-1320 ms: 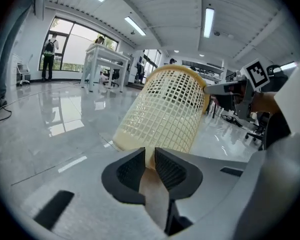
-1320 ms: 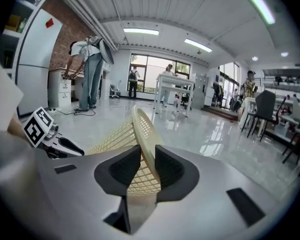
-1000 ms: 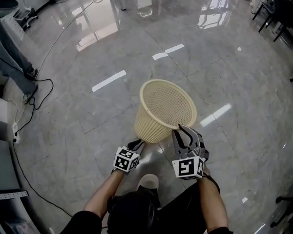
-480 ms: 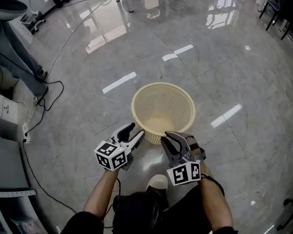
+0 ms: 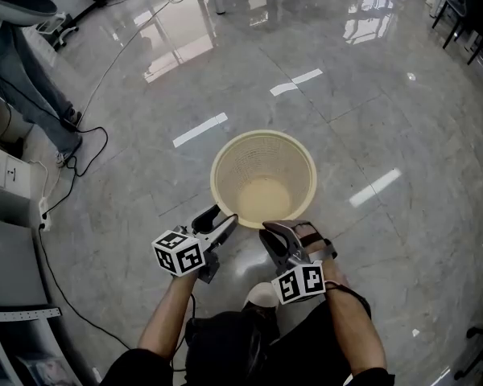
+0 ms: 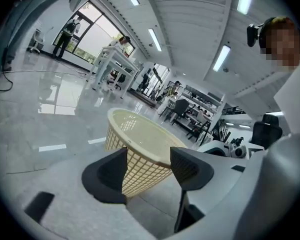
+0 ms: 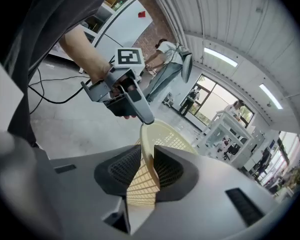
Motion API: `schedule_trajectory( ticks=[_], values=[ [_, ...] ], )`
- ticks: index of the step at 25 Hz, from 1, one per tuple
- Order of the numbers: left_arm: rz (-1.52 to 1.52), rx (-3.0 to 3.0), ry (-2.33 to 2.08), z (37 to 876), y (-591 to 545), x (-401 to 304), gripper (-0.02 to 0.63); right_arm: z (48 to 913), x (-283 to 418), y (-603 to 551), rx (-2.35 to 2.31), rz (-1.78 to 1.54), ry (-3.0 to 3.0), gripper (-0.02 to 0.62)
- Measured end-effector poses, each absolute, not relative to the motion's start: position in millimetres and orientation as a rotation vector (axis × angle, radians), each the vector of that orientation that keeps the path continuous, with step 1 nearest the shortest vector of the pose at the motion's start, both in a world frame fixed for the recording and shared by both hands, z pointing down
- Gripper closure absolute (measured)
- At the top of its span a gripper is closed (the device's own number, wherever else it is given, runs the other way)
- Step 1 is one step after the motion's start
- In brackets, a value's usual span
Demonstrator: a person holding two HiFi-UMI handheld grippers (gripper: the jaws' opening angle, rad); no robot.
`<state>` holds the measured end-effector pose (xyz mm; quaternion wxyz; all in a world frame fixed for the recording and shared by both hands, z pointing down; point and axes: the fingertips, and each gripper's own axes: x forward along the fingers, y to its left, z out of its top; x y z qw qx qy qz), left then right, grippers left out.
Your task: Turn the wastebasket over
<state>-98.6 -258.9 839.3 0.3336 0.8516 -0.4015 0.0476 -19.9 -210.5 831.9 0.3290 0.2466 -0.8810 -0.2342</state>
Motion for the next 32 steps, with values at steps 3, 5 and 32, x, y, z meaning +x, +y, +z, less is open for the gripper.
schedule_trajectory(
  ticks=[3,5,32],
  values=[
    [0.188,2.17,-1.091,859,-260,-96,0.349,849,-24,-207,0.601,-0.579,-2.284,0.511],
    [0.16,2.137,-1.105,863,-261,-95,0.351,851,-23,-208,0.61,-0.567,-2.285,0.51],
    [0.136,2.138,-1.122,862,-274,-94,0.36,847,119,-309,1.632,0.916,-2.281,0.491]
  ],
)
